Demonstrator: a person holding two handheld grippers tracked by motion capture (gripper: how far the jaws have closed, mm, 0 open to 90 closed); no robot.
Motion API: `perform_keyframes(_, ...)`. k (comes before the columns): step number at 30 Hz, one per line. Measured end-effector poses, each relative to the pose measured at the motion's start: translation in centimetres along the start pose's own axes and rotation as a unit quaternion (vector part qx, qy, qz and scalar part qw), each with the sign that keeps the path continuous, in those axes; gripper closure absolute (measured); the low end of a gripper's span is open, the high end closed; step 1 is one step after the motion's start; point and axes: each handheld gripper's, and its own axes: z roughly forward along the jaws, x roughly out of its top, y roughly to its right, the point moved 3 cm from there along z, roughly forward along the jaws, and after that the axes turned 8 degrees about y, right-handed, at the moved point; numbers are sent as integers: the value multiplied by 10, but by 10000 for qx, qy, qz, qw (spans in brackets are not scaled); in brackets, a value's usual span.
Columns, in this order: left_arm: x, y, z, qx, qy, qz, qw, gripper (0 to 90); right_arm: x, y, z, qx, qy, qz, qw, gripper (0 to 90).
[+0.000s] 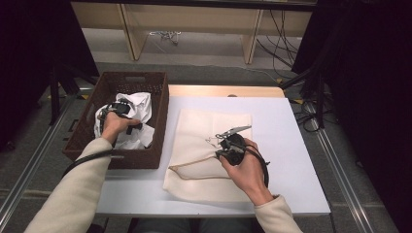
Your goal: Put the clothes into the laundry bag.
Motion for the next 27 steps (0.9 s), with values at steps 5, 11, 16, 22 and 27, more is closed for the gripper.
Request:
perform_keyframes(5, 2, -1, 1, -130, -95, -33, 9999, 428, -1, 1, 0, 2, -12, -93, 10000, 889)
perform_keyframes(11, 5, -1, 1, -262, -34, 19, 9996, 684, 0, 2, 0, 9, 42, -98, 9999, 889)
perform_keyframes(16, 6, 1, -4, -298, 59, -140, 9994, 745, -1, 2, -1, 27, -13, -57, 10000, 889)
perform_keyframes(22, 12, -8, -24, -332, 352, -44, 9988, 765, 0, 3, -1, 24, 11, -51, 10000, 889)
perform_keyframes(27, 16, -13, -41, -334, 728, -12, 9968, 766, 0, 4, 0, 20, 57, -83, 9999, 889)
